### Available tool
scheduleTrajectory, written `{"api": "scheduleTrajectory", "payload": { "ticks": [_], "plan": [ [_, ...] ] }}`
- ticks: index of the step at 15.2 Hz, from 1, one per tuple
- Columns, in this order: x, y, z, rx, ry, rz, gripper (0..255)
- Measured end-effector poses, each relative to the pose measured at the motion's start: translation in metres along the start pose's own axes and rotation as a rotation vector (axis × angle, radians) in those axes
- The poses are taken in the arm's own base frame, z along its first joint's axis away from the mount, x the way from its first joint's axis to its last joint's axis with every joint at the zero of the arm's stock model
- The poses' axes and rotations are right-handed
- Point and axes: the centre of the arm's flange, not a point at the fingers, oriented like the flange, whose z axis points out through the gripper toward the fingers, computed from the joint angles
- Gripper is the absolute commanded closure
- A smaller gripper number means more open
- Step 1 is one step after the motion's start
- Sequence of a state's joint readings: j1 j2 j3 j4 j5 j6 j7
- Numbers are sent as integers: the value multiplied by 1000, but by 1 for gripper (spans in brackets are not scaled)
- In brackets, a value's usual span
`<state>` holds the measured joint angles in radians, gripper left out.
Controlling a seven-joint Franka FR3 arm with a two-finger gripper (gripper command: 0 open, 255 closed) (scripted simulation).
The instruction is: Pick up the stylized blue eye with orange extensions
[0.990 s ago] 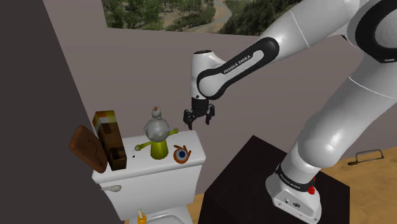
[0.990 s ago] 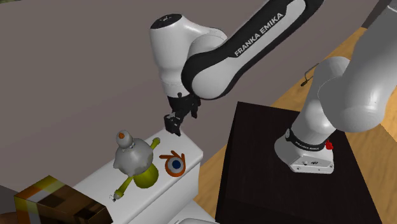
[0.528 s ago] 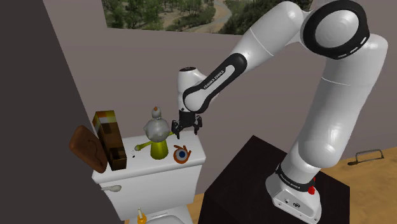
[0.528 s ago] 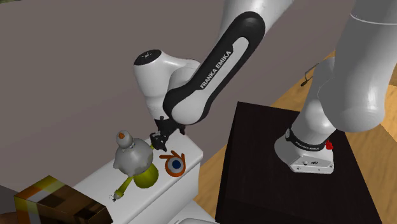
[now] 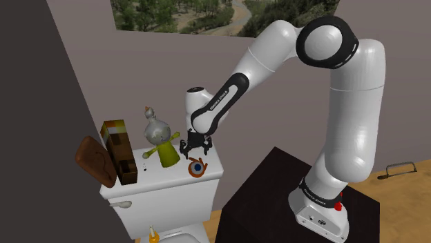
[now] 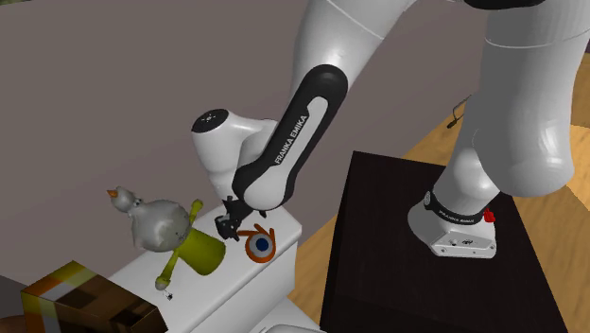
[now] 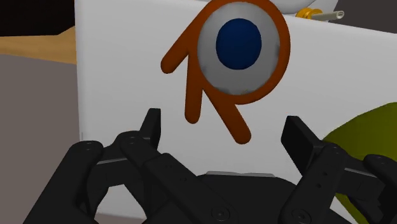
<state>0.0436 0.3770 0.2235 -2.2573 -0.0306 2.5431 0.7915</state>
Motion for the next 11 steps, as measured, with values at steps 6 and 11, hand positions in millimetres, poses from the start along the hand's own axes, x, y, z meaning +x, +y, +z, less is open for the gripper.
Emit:
{"api": "scheduleTrajectory", "payload": {
  "ticks": [6,11],
  "plan": [
    [3,1,23,0,0,0,255],
    [3,1,24,0,0,0,255]
  ]
}}
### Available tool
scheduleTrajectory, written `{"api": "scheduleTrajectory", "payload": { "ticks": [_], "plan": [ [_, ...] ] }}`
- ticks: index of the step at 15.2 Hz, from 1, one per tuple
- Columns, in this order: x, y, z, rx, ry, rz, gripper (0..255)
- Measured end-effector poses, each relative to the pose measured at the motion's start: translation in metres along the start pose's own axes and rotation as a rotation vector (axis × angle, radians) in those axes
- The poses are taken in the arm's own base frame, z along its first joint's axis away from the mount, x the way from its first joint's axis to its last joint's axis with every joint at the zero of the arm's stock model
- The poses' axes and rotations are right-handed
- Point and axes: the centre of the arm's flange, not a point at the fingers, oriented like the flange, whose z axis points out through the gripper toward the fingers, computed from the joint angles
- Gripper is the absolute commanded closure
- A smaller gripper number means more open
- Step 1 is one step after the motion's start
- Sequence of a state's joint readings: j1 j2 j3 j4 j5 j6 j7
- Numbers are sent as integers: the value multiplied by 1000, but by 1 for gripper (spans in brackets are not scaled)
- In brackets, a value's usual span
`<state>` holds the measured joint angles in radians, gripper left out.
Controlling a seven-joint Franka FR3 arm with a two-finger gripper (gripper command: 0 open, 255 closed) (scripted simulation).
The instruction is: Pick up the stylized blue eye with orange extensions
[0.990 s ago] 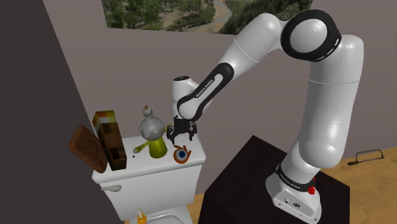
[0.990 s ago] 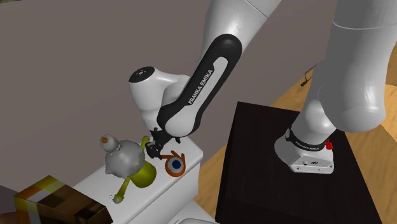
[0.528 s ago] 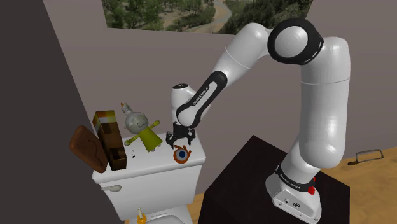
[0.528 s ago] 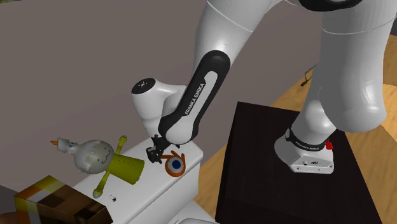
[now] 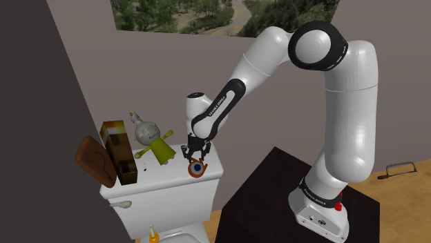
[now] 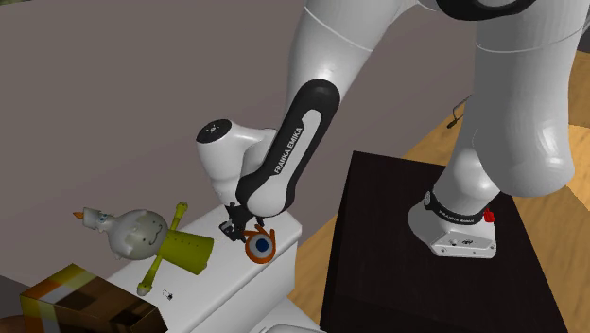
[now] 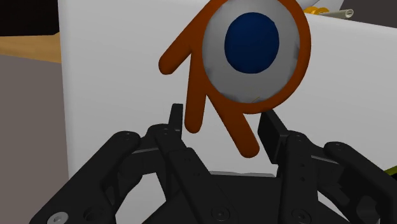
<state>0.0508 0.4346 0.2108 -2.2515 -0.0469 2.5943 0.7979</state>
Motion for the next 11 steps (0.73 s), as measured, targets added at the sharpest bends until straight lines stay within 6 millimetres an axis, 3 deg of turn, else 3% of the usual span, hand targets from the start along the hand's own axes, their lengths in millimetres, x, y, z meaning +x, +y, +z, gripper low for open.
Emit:
{"api": "scheduleTrajectory", "payload": {
  "ticks": [5,11],
  "plan": [
    [0,0,-2,0,0,0,255],
    [-3,0,-31,0,1,0,255]
  ]
}}
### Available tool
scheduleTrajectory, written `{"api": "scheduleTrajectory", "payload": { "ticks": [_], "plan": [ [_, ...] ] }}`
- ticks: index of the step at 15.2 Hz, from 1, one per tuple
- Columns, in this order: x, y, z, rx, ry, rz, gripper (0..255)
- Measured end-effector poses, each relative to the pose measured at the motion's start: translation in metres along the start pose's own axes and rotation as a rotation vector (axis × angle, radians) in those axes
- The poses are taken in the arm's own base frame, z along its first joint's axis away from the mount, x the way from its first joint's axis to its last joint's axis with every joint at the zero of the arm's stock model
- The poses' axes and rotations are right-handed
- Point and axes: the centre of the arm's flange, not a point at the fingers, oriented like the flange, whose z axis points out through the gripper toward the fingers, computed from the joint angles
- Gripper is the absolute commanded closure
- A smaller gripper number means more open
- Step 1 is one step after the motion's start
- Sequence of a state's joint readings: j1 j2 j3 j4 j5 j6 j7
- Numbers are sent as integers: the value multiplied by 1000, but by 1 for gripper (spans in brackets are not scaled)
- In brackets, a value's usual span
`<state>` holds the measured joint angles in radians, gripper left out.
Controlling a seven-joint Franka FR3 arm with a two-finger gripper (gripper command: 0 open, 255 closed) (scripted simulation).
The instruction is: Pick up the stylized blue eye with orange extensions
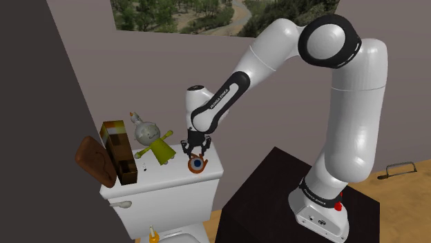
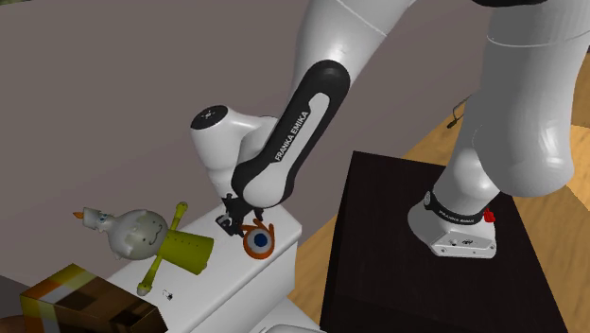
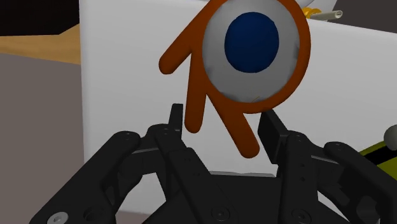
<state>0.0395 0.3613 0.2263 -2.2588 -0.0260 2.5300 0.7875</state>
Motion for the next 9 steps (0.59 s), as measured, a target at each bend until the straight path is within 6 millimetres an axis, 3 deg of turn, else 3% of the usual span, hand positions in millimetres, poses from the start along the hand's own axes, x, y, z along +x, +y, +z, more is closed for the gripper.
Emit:
{"api": "scheduleTrajectory", "payload": {
  "ticks": [9],
  "plan": [
    [-5,0,-46,0,0,0,255]
  ]
}}
